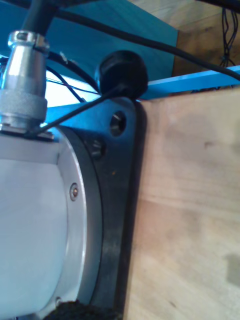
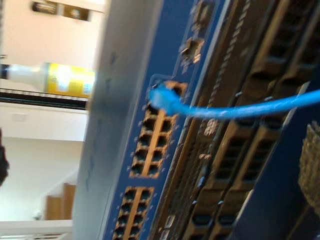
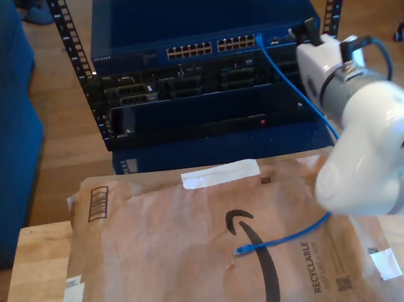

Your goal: Grab the cable and plug it in

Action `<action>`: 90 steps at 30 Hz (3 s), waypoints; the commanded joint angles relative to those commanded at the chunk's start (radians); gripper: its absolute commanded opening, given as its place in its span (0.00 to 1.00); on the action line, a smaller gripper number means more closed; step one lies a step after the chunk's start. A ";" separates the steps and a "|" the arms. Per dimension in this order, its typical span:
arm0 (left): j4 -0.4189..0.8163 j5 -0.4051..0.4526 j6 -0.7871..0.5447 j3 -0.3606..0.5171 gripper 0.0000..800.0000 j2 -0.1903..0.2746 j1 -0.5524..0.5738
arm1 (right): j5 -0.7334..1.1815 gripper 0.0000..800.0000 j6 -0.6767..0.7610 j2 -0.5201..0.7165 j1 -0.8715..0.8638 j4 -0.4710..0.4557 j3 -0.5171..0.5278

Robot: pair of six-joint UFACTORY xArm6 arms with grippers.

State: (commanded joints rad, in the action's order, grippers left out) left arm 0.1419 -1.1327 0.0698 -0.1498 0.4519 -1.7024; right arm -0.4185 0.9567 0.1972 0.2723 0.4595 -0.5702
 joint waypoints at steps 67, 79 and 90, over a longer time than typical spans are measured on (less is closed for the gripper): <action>0.000 0.000 0.000 0.000 1.00 0.000 0.000 | 1.238 1.00 -0.738 0.448 -1.639 -0.690 0.569; 0.000 0.000 0.000 0.000 1.00 0.000 0.000 | 1.238 1.00 -0.738 0.448 -1.639 -0.690 0.569; 0.000 0.000 0.000 0.000 1.00 0.000 0.000 | 1.237 1.00 -0.738 0.448 -1.639 -0.690 0.569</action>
State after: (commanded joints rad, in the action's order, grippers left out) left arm 0.1419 -1.1327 0.0698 -0.1498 0.4519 -1.7024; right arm 0.8182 0.2186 0.6452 -1.3663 -0.2309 -0.0010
